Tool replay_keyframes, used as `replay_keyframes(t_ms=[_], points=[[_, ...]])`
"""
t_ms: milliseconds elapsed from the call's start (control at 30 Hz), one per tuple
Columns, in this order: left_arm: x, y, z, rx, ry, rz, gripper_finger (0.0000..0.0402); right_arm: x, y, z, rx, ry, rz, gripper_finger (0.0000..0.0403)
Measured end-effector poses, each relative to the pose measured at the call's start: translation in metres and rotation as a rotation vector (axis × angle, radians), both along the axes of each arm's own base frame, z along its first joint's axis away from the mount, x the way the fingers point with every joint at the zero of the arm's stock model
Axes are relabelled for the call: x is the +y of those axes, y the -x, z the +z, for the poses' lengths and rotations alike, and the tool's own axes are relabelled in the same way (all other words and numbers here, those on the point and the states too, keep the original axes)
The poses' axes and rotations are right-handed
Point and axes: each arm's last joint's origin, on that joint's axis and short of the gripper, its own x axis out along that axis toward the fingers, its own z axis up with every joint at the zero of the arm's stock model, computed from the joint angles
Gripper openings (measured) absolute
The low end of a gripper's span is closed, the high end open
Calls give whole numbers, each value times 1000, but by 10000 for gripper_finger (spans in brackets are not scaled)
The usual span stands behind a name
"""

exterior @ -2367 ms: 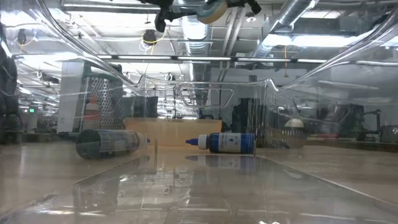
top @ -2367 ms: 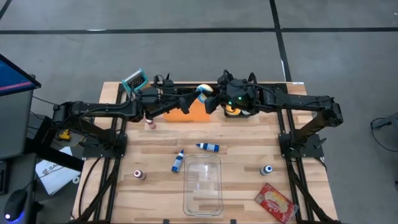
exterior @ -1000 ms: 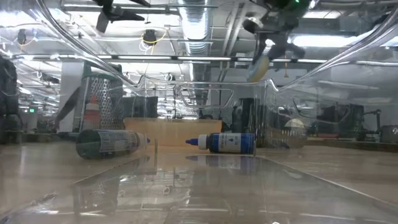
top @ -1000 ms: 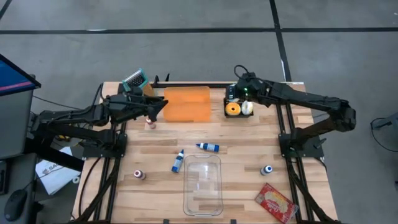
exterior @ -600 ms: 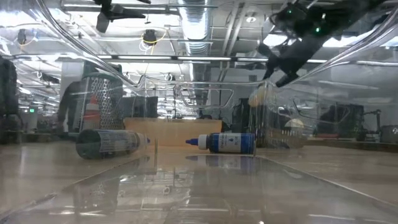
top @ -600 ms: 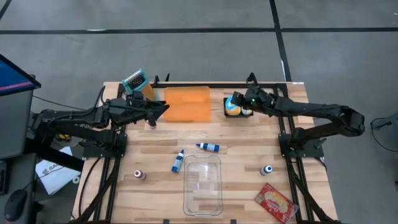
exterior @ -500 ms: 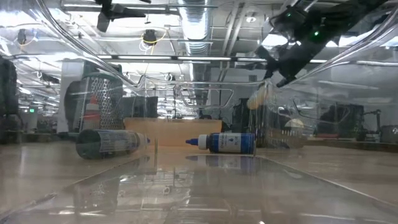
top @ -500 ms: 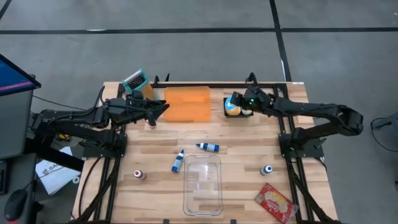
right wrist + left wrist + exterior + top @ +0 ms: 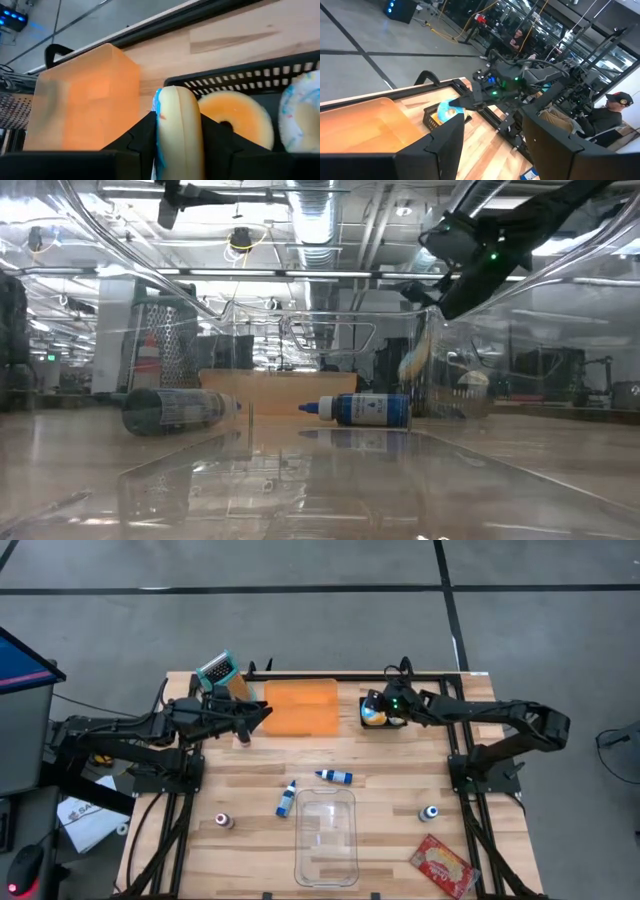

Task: Pick & Place Food Item
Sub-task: Put the blue doughnut into the black bin, then put the orange food coloring bottle into the transparent bin

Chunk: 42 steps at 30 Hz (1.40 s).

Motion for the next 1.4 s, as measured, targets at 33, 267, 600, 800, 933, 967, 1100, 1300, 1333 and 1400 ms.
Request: replay_keyframes(t_ms=[33,267,600,800,933,967,1100,1300,1333,1400], points=[[0,0,0,-1,2,0,199,0,-1,-2,5,-4,-1,122],[0,0,2,-18,4,-6,199,0,-6,-12,38,-24,5,133],[-1,0,2,-28,5,-21,199,1,-6,-12,38,-15,0,152],[-2,-1,2,-27,5,-30,199,0,-6,-12,44,-4,-11,166],[-2,-1,2,-27,5,-30,199,1,-5,-10,46,4,-4,176],[-2,-1,2,-26,5,-30,199,1,-4,-9,45,14,-4,178],[-2,-1,2,-25,1,-30,199,2,2,1,58,59,-20,188],[-2,-1,2,-21,-5,-30,199,8,15,12,105,88,-34,199],[-2,-1,2,-20,-8,-30,199,10,16,14,108,92,-32,201],[-2,-1,2,-18,-9,-30,199,16,18,20,101,105,-25,203]])
